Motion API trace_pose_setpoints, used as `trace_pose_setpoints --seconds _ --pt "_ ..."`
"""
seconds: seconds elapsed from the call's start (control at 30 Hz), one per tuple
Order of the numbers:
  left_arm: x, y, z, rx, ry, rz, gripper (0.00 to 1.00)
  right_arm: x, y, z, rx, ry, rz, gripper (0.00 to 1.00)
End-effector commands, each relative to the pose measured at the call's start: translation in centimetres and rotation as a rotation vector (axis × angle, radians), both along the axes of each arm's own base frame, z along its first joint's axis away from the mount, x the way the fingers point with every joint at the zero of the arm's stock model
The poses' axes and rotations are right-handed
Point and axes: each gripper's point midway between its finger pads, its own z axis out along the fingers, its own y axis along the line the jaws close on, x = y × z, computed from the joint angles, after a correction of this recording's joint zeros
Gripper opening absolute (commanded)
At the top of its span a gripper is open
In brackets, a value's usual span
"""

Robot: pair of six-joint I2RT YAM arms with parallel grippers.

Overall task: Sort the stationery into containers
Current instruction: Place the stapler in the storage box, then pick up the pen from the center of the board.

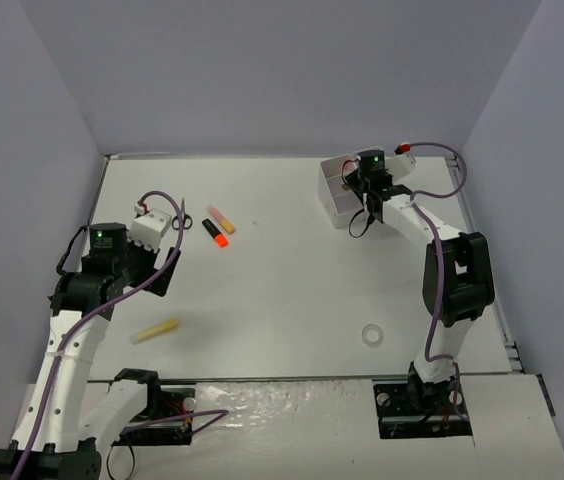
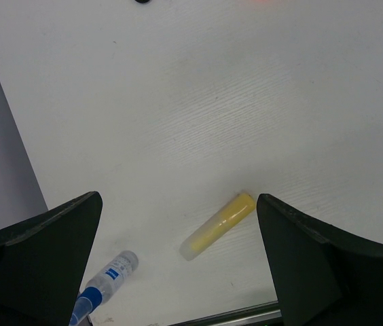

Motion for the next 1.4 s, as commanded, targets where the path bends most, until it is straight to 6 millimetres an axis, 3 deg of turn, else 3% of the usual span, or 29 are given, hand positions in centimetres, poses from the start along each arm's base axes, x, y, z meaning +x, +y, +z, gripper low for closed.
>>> trace_pose_setpoints --seconds 0.0,0.07,0.2,0.23,0.37,0.53,0.67,0.97,1.07,1.27,1.37 --pt "0.5 0.1 1.5 0.012 -0.037 -0.016 0.97 1.9 0.9 3.5 0.040 -0.101 -0.005 0.32" --pt "0.1 0.2 0.7 0.038 -0.001 -0.044 0.97 2.1 1.3 3.7 0.047 -0.101 0.007 0.45" --pt "-0.6 0.3 -0.3 0.100 0.077 -0.136 0.97 2.2 2.0 6.3 0.007 -0.143 0.053 0.80" --pt "-1.3 0.4 -1.1 0.133 0.149 -0.193 0.97 2.3 2.6 8.2 -0.022 -0.173 0.080 0.89" --pt "-2.2 1.7 -4.1 0.276 0.334 -0.355 0.97 1.7 4.0 10.1 -0.097 -0.190 0.167 0.91" --pt "-3.9 3.4 -7.0 0.381 0.570 -0.496 0.94 -0.9 4.7 13.3 -0.178 -0.240 0.205 0.95" --pt "-3.7 3.2 -8.9 0.411 0.588 -0.553 0.97 -2.6 4.5 14.4 -0.231 -0.255 0.212 0.96" --pt "-2.6 -0.4 -13.0 0.464 0.704 -0.669 0.97 -4.9 3.0 15.2 -0.276 -0.257 0.190 0.97" --pt "-2.8 0.1 -15.1 0.537 0.785 -0.671 0.97 -5.4 2.3 15.1 -0.287 -0.254 0.173 0.98" --pt "-3.7 -0.1 -15.5 0.507 0.821 -0.669 0.96 -5.7 1.5 14.0 -0.312 -0.228 0.167 0.98" --pt "-3.9 0.6 -16.7 0.545 0.874 -0.665 0.93 -5.4 1.1 13.5 -0.308 -0.218 0.154 0.98"
